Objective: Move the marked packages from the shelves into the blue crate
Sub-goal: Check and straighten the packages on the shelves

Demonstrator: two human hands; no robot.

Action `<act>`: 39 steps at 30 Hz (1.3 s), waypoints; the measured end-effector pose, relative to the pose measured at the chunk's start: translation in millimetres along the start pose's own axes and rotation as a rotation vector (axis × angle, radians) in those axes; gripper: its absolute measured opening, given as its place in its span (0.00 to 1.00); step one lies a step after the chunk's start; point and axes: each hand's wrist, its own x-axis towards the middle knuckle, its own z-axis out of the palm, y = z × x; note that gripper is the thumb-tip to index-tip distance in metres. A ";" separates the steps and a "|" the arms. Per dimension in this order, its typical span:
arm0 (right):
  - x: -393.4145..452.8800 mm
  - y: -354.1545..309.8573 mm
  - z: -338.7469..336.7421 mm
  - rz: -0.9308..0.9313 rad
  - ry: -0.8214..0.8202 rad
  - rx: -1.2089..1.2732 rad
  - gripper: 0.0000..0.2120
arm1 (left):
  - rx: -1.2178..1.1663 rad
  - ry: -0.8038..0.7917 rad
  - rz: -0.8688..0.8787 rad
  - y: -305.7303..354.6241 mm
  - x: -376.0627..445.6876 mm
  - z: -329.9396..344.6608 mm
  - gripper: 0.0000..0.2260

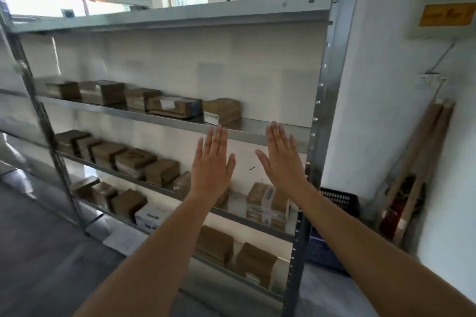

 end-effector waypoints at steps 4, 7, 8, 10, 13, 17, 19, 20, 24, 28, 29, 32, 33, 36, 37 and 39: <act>45.2 -15.4 23.4 -0.061 -0.005 0.032 0.33 | 0.029 -0.010 -0.012 -31.3 22.2 16.8 0.29; 86.8 -12.7 37.2 -0.098 -0.002 0.007 0.33 | 0.041 0.003 -0.005 -47.3 50.7 32.0 0.28; 101.4 -10.2 41.1 -0.104 0.005 0.002 0.33 | 0.038 0.015 -0.018 -51.6 61.5 36.9 0.29; 129.5 -5.7 49.7 -0.106 0.026 0.016 0.34 | 0.032 0.044 -0.037 -59.1 83.8 47.0 0.29; 163.7 -2.8 65.5 -0.108 0.036 0.045 0.34 | 0.007 0.059 -0.045 -70.0 116.2 62.2 0.28; 197.8 -3.5 94.9 -0.118 0.037 0.062 0.34 | -0.071 0.021 -0.045 -85.9 152.7 86.8 0.29; 212.4 -2.5 110.0 -0.126 0.025 0.035 0.33 | -0.108 0.000 -0.001 -94.5 168.5 99.5 0.30; 220.7 -1.8 116.4 -0.126 0.024 0.025 0.33 | -0.122 0.001 0.024 -99.2 177.6 105.2 0.30; 255.0 -3.9 133.6 -0.084 0.031 0.051 0.33 | -0.102 0.010 0.080 -122.5 220.8 125.0 0.30; 283.8 -11.1 152.9 0.011 0.033 0.179 0.33 | -0.267 0.005 0.060 -139.8 263.1 150.9 0.29; 289.7 -13.7 158.5 0.053 0.031 0.243 0.34 | -0.410 0.002 0.011 -141.1 271.8 157.8 0.29; 305.1 -24.5 173.4 0.265 0.049 0.572 0.36 | -0.991 -0.128 -0.282 -144.9 298.5 172.8 0.28; 309.0 -27.6 178.5 0.341 0.070 0.687 0.37 | -1.126 -0.185 -0.378 -146.6 306.8 177.5 0.28; 313.8 -32.3 189.4 0.495 0.116 0.873 0.39 | -1.320 -0.346 -0.520 -152.3 323.9 189.8 0.29; 314.3 -33.0 192.2 0.528 0.125 0.897 0.40 | -1.383 -0.392 -0.523 -153.4 327.5 193.1 0.29; 315.8 -33.9 195.5 0.583 0.149 0.944 0.41 | -1.493 -0.456 -0.498 -153.4 332.5 197.9 0.26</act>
